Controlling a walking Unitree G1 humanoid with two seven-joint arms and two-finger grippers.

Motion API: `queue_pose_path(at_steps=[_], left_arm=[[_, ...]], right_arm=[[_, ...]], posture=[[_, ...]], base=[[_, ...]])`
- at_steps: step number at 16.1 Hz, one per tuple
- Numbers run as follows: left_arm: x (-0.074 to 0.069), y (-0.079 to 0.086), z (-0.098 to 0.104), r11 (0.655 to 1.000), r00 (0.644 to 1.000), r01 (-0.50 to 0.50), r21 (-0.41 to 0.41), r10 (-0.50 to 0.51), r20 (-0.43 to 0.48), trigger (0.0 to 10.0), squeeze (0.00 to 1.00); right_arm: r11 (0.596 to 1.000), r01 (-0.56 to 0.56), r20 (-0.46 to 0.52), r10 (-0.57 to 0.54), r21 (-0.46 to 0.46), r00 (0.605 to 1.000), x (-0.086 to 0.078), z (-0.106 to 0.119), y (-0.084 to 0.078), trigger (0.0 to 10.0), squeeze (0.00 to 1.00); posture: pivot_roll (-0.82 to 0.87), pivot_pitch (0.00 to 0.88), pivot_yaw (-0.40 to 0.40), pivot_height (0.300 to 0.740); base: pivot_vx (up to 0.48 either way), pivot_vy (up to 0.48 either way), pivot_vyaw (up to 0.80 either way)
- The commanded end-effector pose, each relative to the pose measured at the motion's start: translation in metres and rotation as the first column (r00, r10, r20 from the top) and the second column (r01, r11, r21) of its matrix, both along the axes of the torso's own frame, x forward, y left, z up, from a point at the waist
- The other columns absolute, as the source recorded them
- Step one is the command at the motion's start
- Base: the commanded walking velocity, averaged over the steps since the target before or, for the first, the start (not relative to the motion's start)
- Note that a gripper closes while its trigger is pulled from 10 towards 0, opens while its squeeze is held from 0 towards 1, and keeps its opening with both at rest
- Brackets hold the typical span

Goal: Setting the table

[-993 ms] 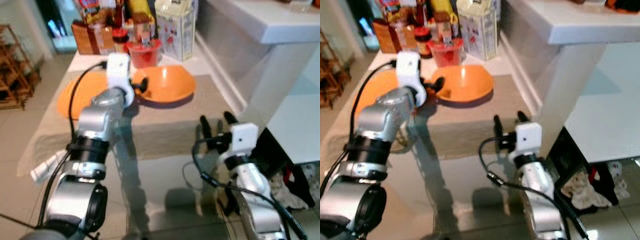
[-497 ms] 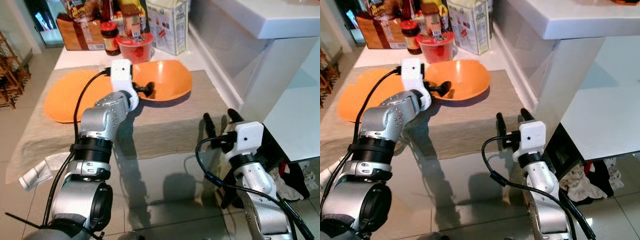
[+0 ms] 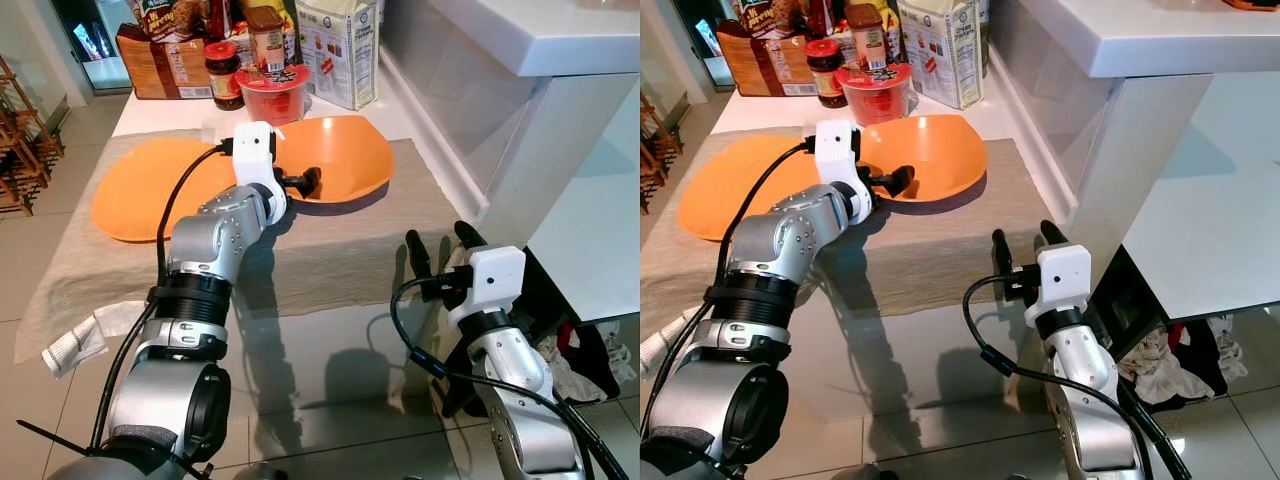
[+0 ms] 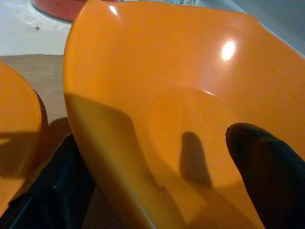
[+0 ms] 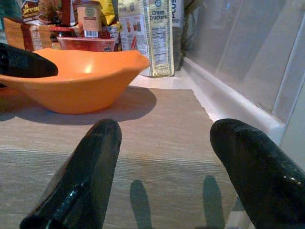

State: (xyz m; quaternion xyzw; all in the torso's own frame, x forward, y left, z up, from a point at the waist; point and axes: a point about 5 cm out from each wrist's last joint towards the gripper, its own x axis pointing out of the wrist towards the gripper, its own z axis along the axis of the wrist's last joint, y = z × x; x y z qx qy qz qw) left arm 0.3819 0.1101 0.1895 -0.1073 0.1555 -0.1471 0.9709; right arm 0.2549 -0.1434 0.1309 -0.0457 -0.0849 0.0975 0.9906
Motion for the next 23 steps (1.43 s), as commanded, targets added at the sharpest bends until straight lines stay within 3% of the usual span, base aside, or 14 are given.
queue_pose_path(at_steps=[1, 5, 6, 8, 11, 17, 19, 23], left_arm=[[0.0, -0.003, 0.006, 1.0, 1.0, 0.01, -0.019, -0.01, -0.003, 10.0, 0.0], [0.002, -0.002, 0.01, 0.999, 1.0, 0.003, -0.052, -0.003, 0.001, 10.0, 0.0], [0.001, -0.004, 0.01, 0.997, 1.0, 0.013, -0.071, -0.013, -0.006, 0.0, 0.0], [0.001, -0.004, 0.009, 0.997, 1.0, 0.006, -0.078, -0.007, -0.011, 0.0, 0.0], [0.001, -0.004, 0.004, 1.0, 0.999, 0.026, -0.008, -0.027, -0.035, 0.0, 0.0], [-0.002, -0.005, -0.003, 0.998, 0.996, 0.055, 0.032, -0.052, -0.071, 0.0, 0.0], [-0.003, -0.004, -0.004, 0.998, 0.996, 0.052, 0.027, -0.049, -0.079, 0.0, 0.0], [-0.005, -0.005, -0.003, 0.995, 0.995, -0.002, -0.097, -0.008, -0.097, 0.0, 0.0]], right_arm=[[1.0, -0.012, -0.01, 0.012, 0.0, 1.0, 0.002, 0.0, 0.002, 10.0, 0.0], [1.0, -0.013, -0.012, 0.013, -0.002, 1.0, 0.002, 0.001, 0.003, 10.0, 0.0], [1.0, -0.012, -0.018, 0.012, -0.002, 1.0, 0.001, 0.0, 0.003, 10.0, 0.0], [1.0, -0.012, -0.022, 0.012, -0.004, 1.0, 0.001, 0.0, 0.002, 10.0, 0.0], [1.0, -0.008, -0.023, 0.008, -0.006, 1.0, 0.002, 0.0, 0.001, 10.0, 0.0], [1.0, -0.001, -0.03, 0.001, 0.0, 1.0, 0.002, -0.002, 0.002, 10.0, 0.0], [1.0, 0.0, -0.033, 0.0, -0.001, 0.999, 0.003, -0.003, 0.002, 10.0, 0.0], [1.0, 0.002, -0.033, -0.002, 0.002, 0.999, 0.004, -0.003, 0.002, 10.0, 0.0]], posture=[[-0.04, 0.0, 0.016, 0.74], [-0.04, 0.001, 0.011, 0.74], [-0.04, 0.005, 0.01, 0.74], [-0.04, 0.007, 0.01, 0.74], [-0.05, 0.009, 0.013, 0.74], [-0.04, 0.0, 0.02, 0.74], [-0.03, 0.0, 0.023, 0.74], [-0.03, 0.0, 0.026, 0.74]], base=[[0.0, 0.0, 0.0], [0.0, 0.0, 0.0], [0.0, 0.0, 0.0], [0.0, 0.0, 0.0], [0.0, 0.0, 0.0], [0.0, 0.0, 0.0], [0.0, 0.0, 0.0], [0.0, 0.0, 0.0]])
